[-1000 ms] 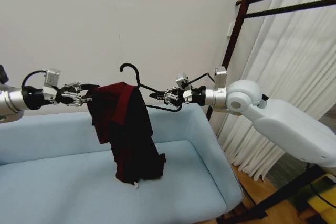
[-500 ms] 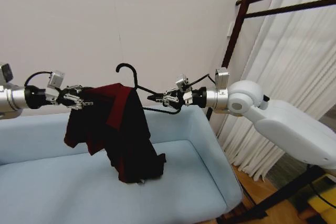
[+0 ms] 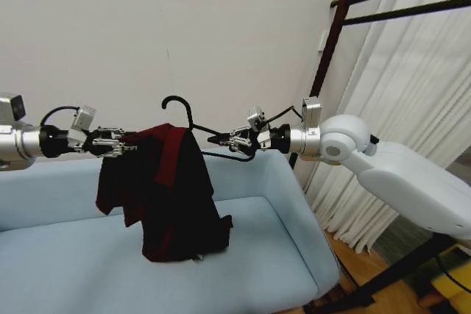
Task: Pick up the clothes from the sofa and hang them on the clothes hanger.
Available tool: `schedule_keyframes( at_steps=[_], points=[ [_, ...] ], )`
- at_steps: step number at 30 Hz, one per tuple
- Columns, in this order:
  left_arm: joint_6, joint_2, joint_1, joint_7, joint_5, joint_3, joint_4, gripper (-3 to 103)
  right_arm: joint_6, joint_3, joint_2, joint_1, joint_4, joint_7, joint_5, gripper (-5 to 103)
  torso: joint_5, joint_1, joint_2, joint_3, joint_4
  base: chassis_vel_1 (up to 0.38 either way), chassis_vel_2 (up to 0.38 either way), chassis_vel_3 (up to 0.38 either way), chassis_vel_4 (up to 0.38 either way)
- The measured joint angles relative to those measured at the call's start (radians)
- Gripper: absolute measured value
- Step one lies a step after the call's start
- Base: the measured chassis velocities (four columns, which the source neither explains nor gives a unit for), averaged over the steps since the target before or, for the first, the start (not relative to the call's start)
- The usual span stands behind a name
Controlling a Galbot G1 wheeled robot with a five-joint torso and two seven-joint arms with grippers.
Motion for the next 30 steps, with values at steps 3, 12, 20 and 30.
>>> schedule_keyframes(
  at_steps=[3, 12, 20, 30],
  points=[
    [-0.003, -0.003, 0.0, 0.004, 0.001, 0.001, 0.0, 25, 0.0, 0.0, 0.0, 0.0, 0.0, 0.003, 0.001, 2, 0.0, 0.0, 0.0, 0.0, 0.0, 0.0, 0.0, 0.0, 0.0],
    [-0.006, -0.007, 0.001, 0.017, 0.002, 0.003, -0.002, 2, 0.002, -0.003, -0.003, 0.004, 0.002, 0.003, 0.009, 2, 0.0, 0.0, 0.0, 0.0, 0.0, 0.0, 0.0, 0.0, 0.0],
    [-0.006, -0.013, 0.001, 0.017, 0.006, 0.004, -0.009, 2, 0.006, -0.004, -0.019, 0.001, 0.014, 0.004, 0.015, 2, 0.0, 0.0, 0.0, 0.0, -0.0001, 0.0, 0.0, 0.0, 0.0],
    [-0.005, -0.013, -0.004, 0.013, 0.002, 0.003, -0.022, 2, 0.007, 0.001, -0.034, -0.001, 0.026, 0.012, 0.028, 2, 0.0, 0.0, 0.0, 0.0, 0.0, 0.0, 0.0, 0.0, 0.0]
  ],
)
